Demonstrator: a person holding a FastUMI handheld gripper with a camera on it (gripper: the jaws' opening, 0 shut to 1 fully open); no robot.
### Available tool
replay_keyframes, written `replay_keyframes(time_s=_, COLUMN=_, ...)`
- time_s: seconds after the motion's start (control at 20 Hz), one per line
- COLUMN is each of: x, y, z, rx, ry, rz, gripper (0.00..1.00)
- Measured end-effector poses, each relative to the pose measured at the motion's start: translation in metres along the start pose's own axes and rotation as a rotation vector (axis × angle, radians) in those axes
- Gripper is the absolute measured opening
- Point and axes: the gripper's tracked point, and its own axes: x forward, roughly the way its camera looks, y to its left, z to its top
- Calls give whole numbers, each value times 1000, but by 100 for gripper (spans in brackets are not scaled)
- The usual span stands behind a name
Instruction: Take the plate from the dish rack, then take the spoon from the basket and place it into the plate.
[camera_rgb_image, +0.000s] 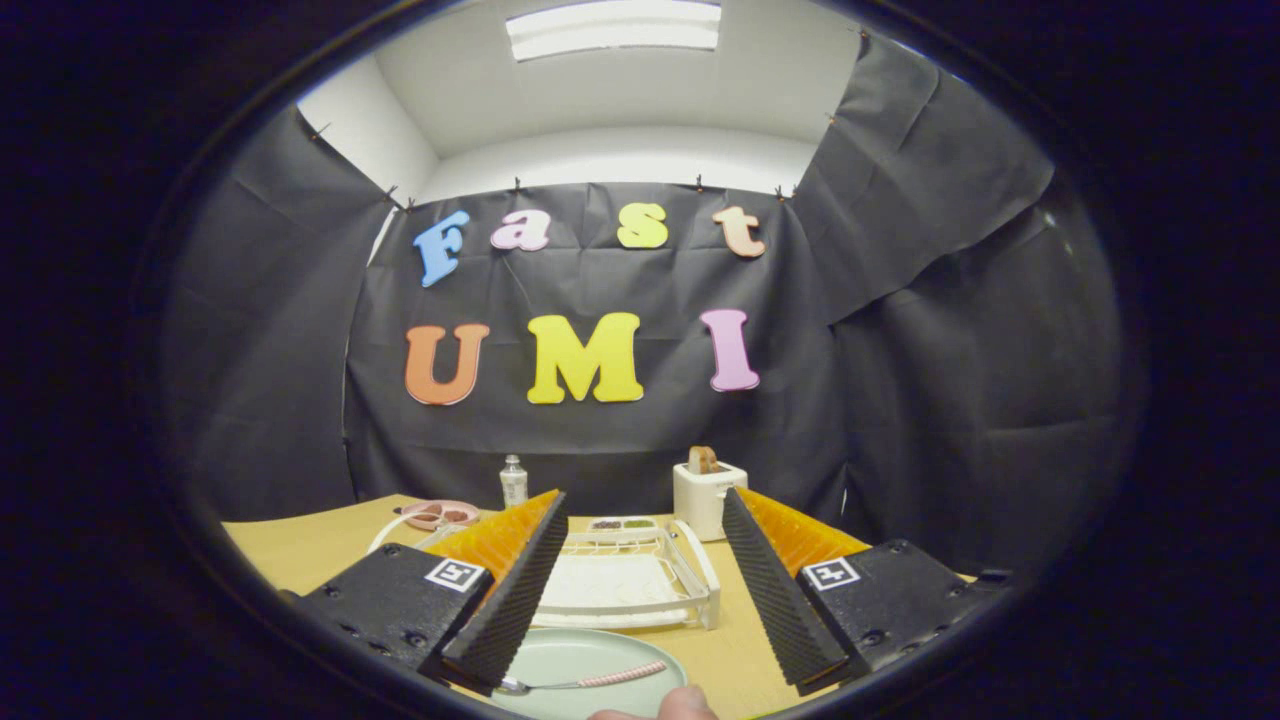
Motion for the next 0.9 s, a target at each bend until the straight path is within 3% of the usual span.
replay_keyframes(time_s=0.9, x=10, y=-10, z=-9, rx=-24, ry=73, rz=-1, gripper=100)
